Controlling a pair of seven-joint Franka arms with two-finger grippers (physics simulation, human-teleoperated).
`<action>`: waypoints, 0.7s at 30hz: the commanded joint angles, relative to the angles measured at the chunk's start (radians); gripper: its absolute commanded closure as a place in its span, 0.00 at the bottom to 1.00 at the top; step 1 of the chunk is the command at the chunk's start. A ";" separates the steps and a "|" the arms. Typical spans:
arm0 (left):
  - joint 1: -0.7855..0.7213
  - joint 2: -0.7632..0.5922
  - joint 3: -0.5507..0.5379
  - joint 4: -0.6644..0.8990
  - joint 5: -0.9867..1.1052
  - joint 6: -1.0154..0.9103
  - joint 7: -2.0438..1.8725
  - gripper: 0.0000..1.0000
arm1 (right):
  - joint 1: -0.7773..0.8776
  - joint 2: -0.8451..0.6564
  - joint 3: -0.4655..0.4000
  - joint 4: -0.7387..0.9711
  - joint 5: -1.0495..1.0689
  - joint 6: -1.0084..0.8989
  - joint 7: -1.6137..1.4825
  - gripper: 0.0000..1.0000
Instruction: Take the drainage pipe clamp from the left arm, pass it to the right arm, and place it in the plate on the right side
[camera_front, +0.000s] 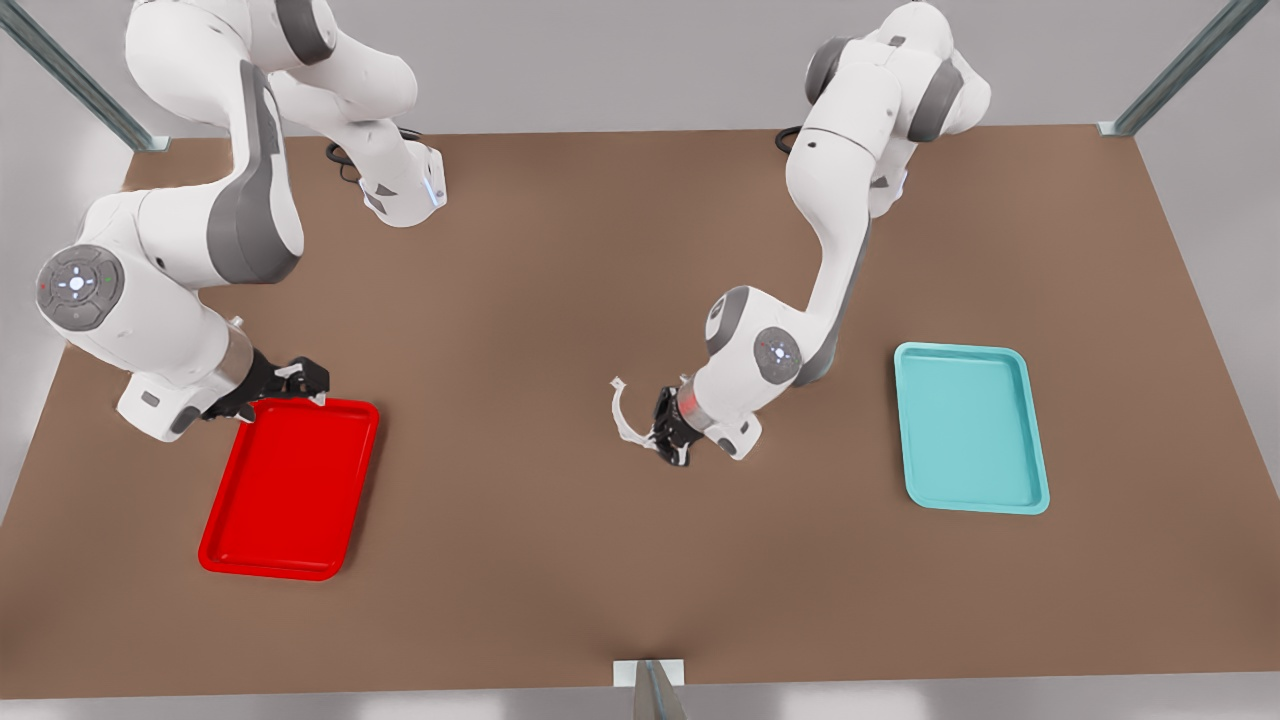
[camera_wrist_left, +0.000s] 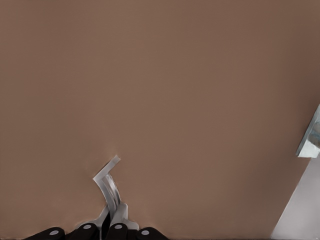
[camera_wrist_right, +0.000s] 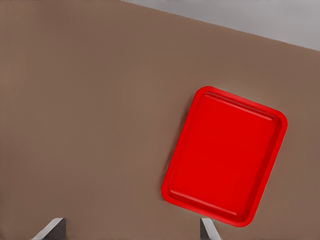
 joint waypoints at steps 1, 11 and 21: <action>-0.019 0.017 0.000 0.042 0.011 0.117 -1.149 0.79 | 0.029 0.039 0.022 0.011 0.034 0.116 0.132 0.00; -0.082 0.037 -0.006 0.078 0.005 0.168 -1.235 0.79 | 0.232 0.124 0.080 -0.043 0.034 0.305 0.464 0.00; -0.079 0.034 -0.052 0.076 0.005 0.148 -1.079 0.79 | 0.296 0.118 0.082 -0.140 0.008 0.342 0.482 0.00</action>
